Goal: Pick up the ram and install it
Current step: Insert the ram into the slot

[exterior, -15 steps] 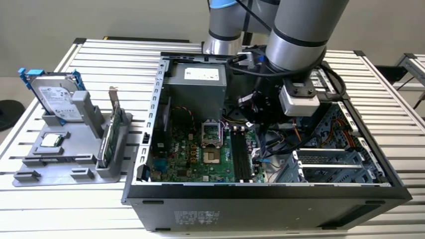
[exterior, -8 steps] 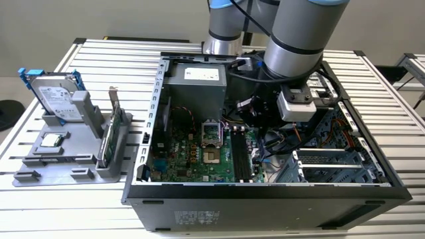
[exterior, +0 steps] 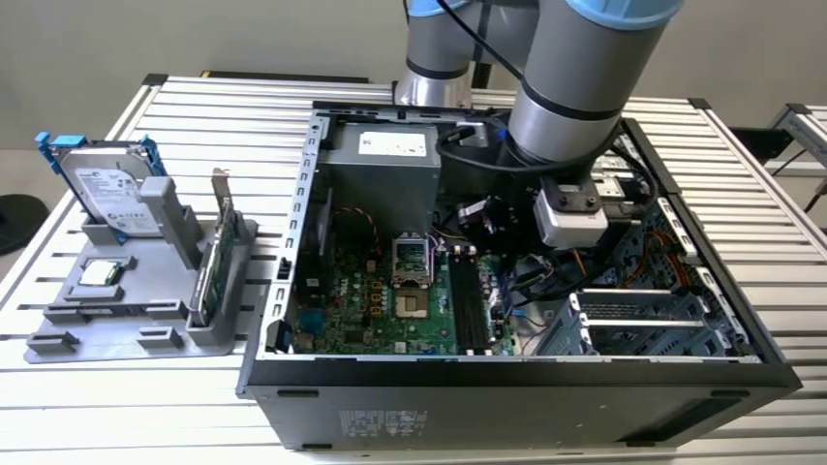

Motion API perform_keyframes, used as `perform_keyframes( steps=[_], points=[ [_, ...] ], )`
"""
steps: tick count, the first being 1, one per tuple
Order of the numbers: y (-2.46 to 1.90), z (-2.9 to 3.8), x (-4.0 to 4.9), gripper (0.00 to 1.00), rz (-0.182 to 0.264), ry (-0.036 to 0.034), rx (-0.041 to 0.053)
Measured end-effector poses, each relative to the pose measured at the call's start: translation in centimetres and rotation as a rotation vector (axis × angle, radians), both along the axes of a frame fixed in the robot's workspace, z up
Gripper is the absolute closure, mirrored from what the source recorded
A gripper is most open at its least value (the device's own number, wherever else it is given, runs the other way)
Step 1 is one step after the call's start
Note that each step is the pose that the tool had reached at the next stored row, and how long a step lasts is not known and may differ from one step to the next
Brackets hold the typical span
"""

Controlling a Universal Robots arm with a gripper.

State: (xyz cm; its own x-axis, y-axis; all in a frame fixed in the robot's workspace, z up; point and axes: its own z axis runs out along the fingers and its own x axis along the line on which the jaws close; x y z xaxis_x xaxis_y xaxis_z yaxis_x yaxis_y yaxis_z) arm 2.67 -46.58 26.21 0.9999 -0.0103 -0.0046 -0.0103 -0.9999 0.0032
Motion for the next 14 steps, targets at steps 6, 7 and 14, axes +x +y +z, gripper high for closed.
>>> perform_keyframes(
  steps=[6,7,14],
  points=[
    [-0.03,-0.73,-0.11,1.0,0.0,0.0,0.0],
    [-0.03,-0.82,-0.12,1.0,0.0,0.0,0.0001],
    [-0.05,-0.98,-0.16,1.0,0.0,0.0,-0.0003]
  ],
)
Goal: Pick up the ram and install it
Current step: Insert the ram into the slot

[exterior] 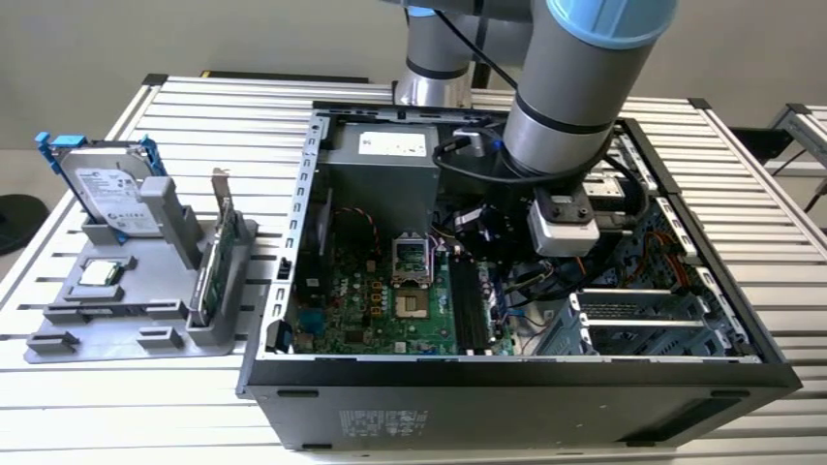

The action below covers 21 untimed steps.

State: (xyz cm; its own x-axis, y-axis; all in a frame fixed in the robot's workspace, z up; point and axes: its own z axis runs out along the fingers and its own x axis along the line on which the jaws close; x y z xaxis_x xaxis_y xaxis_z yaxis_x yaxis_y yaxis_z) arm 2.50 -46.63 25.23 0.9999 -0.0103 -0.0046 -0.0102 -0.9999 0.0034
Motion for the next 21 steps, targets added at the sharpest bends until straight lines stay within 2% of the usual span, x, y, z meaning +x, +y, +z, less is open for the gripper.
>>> perform_keyframes(
  steps=[14,21],
  points=[
    [-0.18,-0.26,-0.31,1.0,0.0,0.0,-0.0002],
    [-0.44,-0.52,-0.56,1.0,0.0,0.0001,-0.0003]
  ],
)
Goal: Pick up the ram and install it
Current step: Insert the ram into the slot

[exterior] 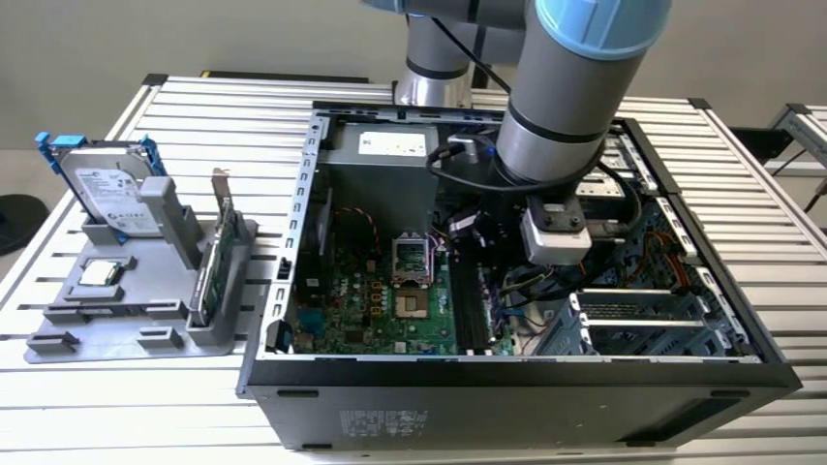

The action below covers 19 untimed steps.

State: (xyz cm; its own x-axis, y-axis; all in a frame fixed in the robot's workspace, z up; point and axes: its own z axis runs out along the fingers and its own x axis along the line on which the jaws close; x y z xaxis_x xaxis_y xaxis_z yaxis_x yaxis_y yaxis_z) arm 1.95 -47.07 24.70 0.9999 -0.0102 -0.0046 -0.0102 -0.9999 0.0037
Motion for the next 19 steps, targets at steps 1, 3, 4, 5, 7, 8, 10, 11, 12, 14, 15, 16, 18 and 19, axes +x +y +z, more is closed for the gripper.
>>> perform_keyframes(
  steps=[1,3,4,5,7,8,10,11,12,14,15,16,18,19],
  points=[
    [-0.04,-0.04,-0.04,1.0,0.0,0.0,0.0001],
    [-0.11,-0.13,-0.08,1.0,0.0,-0.0001,0.0003],
    [-0.15,-0.16,-0.11,1.0,0.0,-0.0001,0.0003],
    [-0.19,-0.17,-0.14,1.0,0.0,0.0,0.0001],
    [-0.25,-0.23,-0.21,1.0,0.0,-0.0001,0.0002],
    [-0.27,-0.26,-0.24,1.0,0.0,-0.0001,0.0004],
    [-0.32,-0.35,-0.28,1.0,0.0,0.0,0.0001],
    [-0.35,-0.41,-0.31,1.0,0.0,-0.0001,0.0001],
    [-0.37,-0.47,-0.32,1.0,0.0,0.0,0.0],
    [-0.41,-0.59,-0.35,1.0,0.0,0.0,0.0001],
    [-0.44,-0.65,-0.36,1.0,0.0,-0.0001,0.0002],
    [-0.46,-0.72,-0.37,1.0,0.0,-0.0001,0.0002],
    [-0.51,-0.83,-0.39,1.0,0.0,0.0,0.0001],
    [-0.52,-0.87,-0.39,1.0,0.0,-0.0001,0.0002]
  ],
)
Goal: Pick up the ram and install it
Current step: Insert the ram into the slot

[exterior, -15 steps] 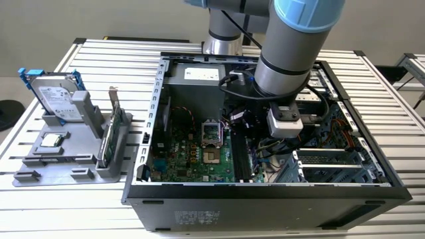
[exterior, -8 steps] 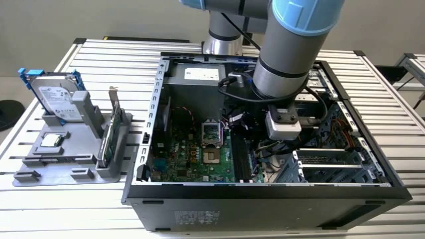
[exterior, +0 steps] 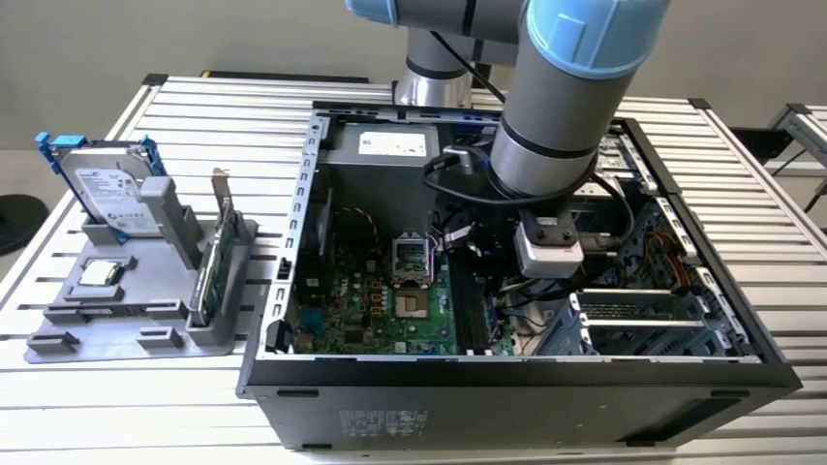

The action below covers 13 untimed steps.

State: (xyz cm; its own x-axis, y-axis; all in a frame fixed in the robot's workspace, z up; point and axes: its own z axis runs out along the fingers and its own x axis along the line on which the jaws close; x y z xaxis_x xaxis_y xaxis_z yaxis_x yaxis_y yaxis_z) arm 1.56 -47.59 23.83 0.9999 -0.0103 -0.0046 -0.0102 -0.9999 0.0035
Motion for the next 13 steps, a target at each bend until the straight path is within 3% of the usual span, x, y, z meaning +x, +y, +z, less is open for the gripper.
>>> perform_keyframes(
  steps=[13],
  points=[
    [-0.02,-1.03,-0.02,1.0,0.0,0.0001,-0.0002]
  ],
)
